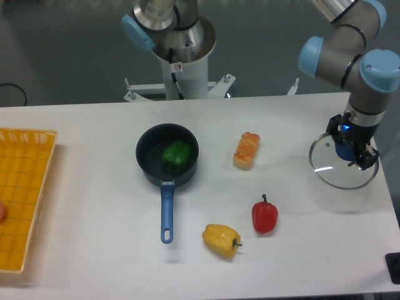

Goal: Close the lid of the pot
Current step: 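Lift the held glass lid by its knob with the gripper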

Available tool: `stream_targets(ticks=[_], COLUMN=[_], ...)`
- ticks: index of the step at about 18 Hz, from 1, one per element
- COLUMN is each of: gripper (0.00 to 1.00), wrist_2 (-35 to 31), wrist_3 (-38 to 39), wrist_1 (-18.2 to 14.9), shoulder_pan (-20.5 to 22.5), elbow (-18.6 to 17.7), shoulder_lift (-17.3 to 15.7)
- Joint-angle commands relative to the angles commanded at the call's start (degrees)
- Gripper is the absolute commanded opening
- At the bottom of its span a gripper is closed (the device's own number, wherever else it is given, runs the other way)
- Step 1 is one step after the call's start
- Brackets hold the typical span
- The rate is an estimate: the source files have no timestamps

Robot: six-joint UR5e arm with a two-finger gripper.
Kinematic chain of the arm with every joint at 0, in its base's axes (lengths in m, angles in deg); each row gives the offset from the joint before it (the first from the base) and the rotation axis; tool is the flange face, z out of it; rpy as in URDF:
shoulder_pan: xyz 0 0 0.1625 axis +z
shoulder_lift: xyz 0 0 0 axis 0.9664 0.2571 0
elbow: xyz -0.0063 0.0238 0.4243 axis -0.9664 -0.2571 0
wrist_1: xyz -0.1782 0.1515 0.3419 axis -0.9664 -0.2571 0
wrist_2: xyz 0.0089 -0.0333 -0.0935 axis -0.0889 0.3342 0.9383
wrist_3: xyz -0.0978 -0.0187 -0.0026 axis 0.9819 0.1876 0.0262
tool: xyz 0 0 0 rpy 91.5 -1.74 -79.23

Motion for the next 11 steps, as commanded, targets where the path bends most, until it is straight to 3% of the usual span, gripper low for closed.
stream_targets(ticks=[6,11], gripper=[0.55,0.55], wrist_2=[-0.09,-0.26], wrist_3=[1.84,3.34], wrist_1=[-0.09,-0.53], shoulder_pan=[-1.31,-2.46], elbow=[-0.26,-2.37], shoulder_lift=[-0.79,-3.86])
